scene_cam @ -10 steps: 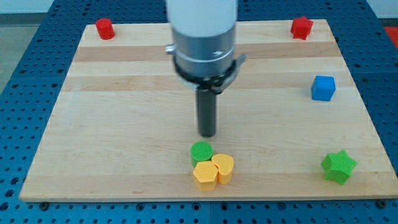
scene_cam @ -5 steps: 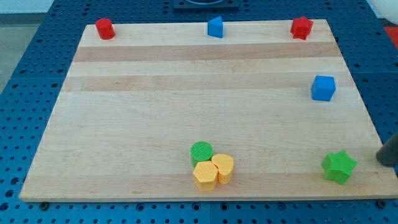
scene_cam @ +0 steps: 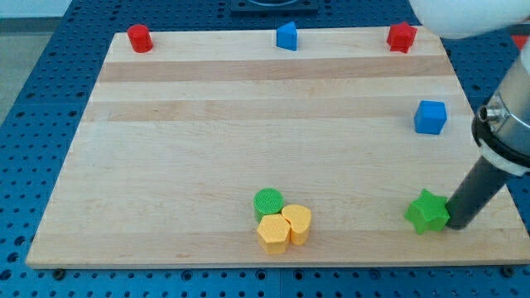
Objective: Push the green star into the yellow heart
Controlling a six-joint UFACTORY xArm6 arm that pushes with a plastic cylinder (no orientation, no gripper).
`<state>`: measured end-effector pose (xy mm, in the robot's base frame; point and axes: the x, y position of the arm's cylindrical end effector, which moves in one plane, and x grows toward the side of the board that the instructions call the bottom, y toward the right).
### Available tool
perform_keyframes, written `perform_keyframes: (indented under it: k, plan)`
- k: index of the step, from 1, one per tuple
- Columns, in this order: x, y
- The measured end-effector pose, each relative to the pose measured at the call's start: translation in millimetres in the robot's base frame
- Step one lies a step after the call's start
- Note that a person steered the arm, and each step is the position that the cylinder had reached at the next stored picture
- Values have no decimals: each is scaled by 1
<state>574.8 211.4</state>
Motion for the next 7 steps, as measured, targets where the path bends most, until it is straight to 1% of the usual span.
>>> perform_keyframes:
  k: [3, 5, 7]
  plan:
    - [-18, -55]
    - [-19, -106]
    - [-19, -131]
